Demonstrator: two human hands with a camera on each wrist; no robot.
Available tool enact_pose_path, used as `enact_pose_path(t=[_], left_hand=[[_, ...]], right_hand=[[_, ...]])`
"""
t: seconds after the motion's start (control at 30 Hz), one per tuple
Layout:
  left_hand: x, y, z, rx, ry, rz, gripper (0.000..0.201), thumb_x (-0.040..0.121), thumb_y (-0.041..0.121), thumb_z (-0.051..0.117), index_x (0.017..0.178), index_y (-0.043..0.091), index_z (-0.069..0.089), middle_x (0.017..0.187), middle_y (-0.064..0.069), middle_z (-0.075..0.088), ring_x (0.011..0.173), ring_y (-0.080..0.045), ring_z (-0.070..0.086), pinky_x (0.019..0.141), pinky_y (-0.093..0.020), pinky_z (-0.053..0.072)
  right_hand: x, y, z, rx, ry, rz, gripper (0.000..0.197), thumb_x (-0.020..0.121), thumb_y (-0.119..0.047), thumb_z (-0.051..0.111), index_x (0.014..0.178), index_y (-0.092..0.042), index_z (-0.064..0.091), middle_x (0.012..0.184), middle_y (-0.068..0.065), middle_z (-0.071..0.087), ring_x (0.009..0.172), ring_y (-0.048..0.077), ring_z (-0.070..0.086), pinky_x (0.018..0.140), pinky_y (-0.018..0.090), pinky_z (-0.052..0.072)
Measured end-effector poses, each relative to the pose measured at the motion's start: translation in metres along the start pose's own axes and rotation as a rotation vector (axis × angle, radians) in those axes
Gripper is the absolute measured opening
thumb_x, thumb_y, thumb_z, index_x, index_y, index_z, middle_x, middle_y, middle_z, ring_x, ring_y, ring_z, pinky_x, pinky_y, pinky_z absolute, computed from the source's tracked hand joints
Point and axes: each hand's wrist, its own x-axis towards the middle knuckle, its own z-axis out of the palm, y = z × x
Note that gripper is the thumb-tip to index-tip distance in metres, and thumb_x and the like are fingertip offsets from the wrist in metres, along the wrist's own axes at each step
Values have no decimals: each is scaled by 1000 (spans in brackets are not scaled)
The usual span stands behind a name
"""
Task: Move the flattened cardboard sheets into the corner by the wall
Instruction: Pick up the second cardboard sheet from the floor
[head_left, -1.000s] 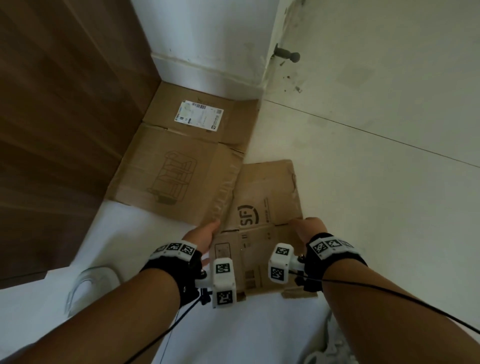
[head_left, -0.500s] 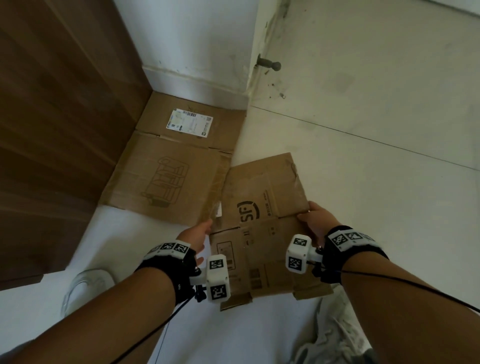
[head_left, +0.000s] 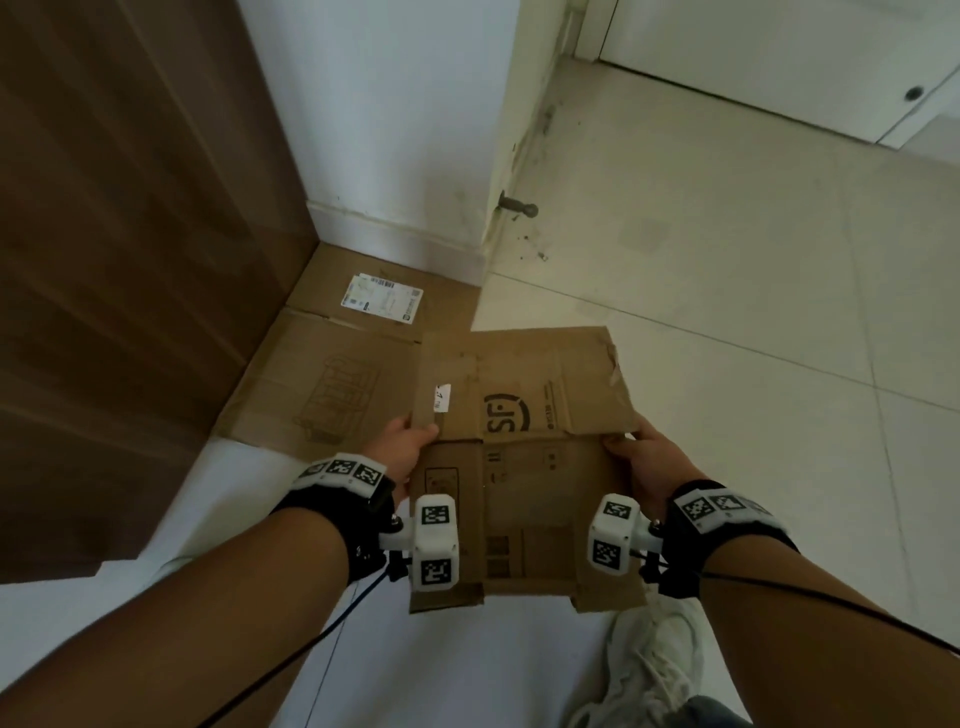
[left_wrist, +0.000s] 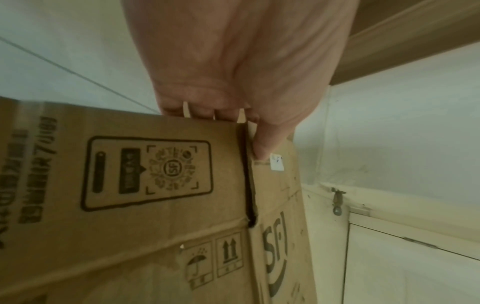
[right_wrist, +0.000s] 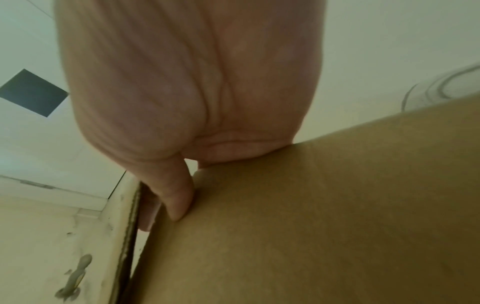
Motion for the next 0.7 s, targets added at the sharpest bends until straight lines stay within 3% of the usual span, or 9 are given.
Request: enact_pose_path(t=[0.13,0.27,0.33,0.43,0.6,0.7], left_hand=[[16,31,-33,136,89,121,51,90,17,57,139,19,44,129,-13,61,113,-35,60,99,-52,48],[88,48,-94,267,209,136,71,73,34,64,140,26,42,136,-10,58,119,-35,57,103,-52,45],[90,67,-107,333,261,148,78,75,35,64,146,24,34,144,-12,50,127,-36,51,107,-51,42],[93,96,-120,388,298,192,63,87,23,59,145,13,36,146,-15,47,131,-37,48,109,-49,40],[173,113,-172,512,334,204,62,80,36,60,137,15,47,138,-17,56,125,-39,54,106,-51,43],[175,129,-171,509,384,213,54,82,34,59,133,18,53,134,-14,60,120,-37,58,104,-49,45]], right_hand=[[6,-9,36,-21,-88,-21,50,95,4,39,136,-25,45,123,14,58,111,39,57,93,54,50],[30,-15,82,-1,-159,-3,59,94,7,38,141,-29,39,129,13,55,110,37,57,92,57,50],[49,-15,107,17,-182,0,61,93,8,38,142,-29,38,132,15,54,112,39,56,92,58,50],[78,-17,143,62,-197,21,61,93,4,44,143,-29,36,125,12,55,112,39,56,92,60,49],[123,-20,195,178,-154,37,44,95,-11,50,137,-23,42,108,8,61,96,31,63,88,53,54],[145,-22,216,127,-71,47,42,94,-13,47,134,-25,45,116,12,63,100,34,64,89,55,54]])
